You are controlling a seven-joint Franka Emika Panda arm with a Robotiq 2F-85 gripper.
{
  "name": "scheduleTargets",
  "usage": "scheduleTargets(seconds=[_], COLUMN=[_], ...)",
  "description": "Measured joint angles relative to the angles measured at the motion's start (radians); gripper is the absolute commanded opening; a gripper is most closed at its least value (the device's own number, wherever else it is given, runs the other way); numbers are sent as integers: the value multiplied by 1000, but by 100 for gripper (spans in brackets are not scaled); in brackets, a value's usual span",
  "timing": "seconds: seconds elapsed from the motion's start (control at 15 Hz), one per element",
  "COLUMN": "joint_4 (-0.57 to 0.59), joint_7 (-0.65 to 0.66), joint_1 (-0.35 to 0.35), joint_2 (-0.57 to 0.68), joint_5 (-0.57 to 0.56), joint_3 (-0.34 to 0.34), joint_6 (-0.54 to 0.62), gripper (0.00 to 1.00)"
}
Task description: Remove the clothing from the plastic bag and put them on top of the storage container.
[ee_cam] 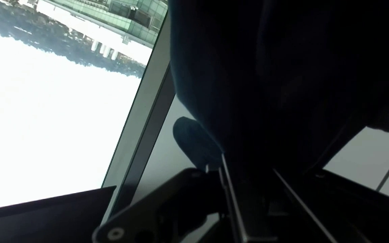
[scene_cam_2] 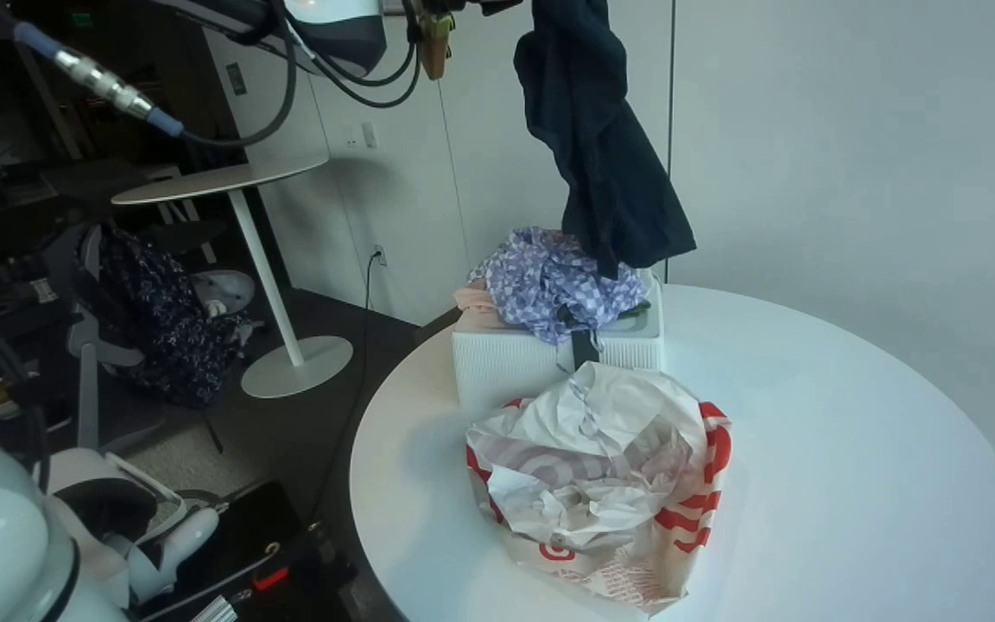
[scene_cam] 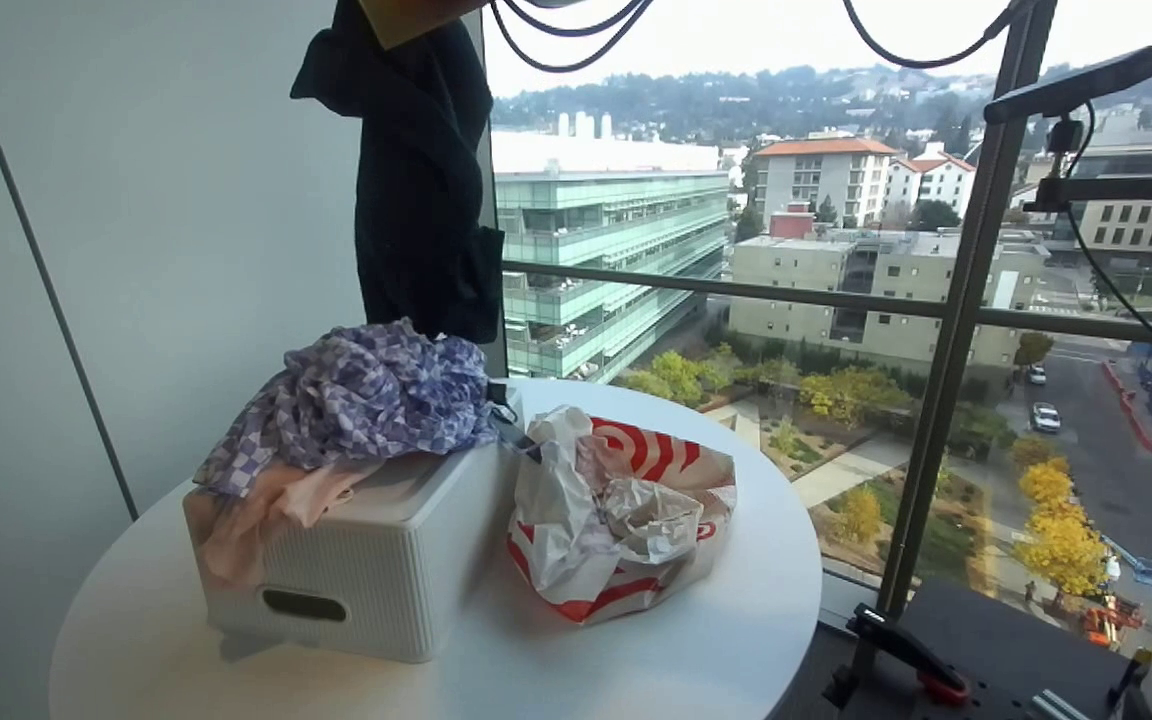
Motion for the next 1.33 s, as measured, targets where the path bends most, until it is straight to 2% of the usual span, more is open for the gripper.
scheduleTargets(seconds=[0.13,0.4,0.67,0.93,1.0,1.13,1.33], joint_4=[-4,-58,-183,-317,-339,-368,-376], joint_7=[24,113,188,230,237,240,241], joint_1=[-45,-98,-96,-89,-88,-84,-84], joint_2=[-4,-4,9,51,64,89,109], joint_5=[33,93,133,134,131,127,114], joint_3=[51,101,103,105,106,107,106], joint_6=[48,239,384,452,460,472,481], gripper=[14,14,14,13,38,46,68])
